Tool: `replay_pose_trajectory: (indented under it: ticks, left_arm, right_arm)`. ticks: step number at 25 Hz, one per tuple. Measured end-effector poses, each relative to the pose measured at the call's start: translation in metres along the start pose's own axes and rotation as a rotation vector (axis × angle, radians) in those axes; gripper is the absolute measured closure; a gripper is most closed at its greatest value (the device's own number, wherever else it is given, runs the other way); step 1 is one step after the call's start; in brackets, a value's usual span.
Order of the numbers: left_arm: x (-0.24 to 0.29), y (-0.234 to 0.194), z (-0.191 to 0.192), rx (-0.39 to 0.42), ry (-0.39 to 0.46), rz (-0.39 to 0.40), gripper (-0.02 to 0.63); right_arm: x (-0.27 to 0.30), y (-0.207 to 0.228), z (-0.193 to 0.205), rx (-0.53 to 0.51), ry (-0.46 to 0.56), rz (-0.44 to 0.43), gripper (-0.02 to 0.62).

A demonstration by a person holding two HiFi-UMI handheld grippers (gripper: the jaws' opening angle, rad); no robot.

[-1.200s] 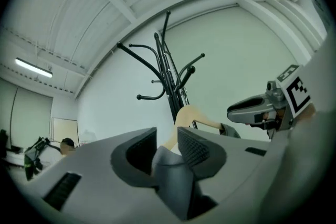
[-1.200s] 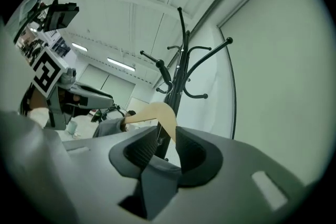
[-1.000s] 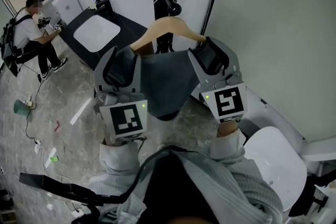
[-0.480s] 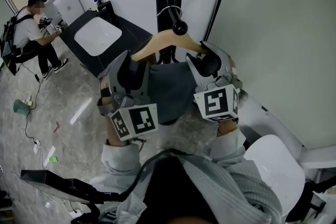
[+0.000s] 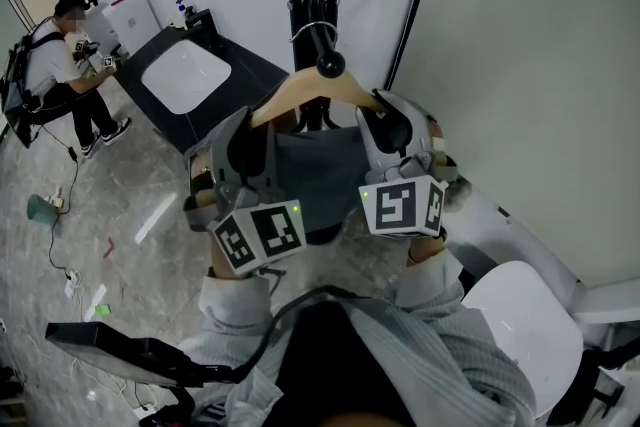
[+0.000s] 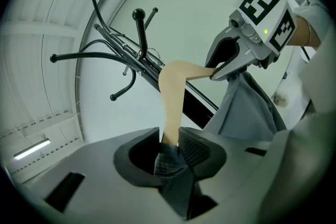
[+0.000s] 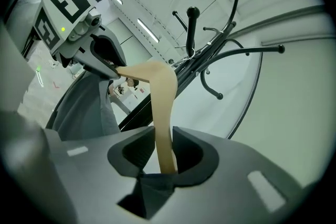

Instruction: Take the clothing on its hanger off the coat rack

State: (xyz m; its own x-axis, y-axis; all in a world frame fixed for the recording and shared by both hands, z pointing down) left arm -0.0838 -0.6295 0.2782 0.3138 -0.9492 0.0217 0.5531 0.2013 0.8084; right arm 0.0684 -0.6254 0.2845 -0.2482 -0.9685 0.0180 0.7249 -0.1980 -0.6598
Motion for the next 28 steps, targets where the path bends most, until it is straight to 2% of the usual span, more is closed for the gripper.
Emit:
replay_pose_trajectory:
  ticks: [5, 11, 17, 22, 28]
  left_arm:
    - [-0.018, -0.005, -0.012, 0.013, 0.027, -0.035, 0.494]
    - [-0.043, -0.015, -0.043, 0.015, 0.098, -0.052, 0.494]
    - [-0.061, -0.001, -0.087, 0.014, 0.179, 0.015, 0.494]
    - [-0.059, 0.032, -0.129, 0.016, 0.275, 0.083, 0.494]
    - [-0.064, 0.078, -0.180, -0.020, 0.389, 0.185, 0.494]
  right_arm:
    - [-0.017, 0.003, -0.010, -0.023, 0.012, 0.042, 0.499]
    - [-0.053, 0.023, -0.030, -0.030, 0.039, 0.106, 0.499]
    - [-0.106, 0.047, -0.024, -0.029, 0.004, 0.209, 0.499]
    - [-0.150, 0.073, 0.004, -0.028, -0.087, 0.302, 0.499]
    - [-0.212, 0.101, 0.033, -0.054, -0.203, 0.403, 0.497]
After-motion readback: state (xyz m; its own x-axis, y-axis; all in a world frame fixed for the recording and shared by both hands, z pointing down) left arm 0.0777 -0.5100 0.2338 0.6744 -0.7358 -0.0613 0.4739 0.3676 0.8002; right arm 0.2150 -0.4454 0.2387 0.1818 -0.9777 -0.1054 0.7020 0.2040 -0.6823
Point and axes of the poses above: the fingertips, and each gripper's own axes: x forward along the fingers, y to its right, z out of its underside, the point moved 2 cm from there along -x, backward along the fingers, and after that the axes turned 5 degrees about x, right-handed, at the moved point
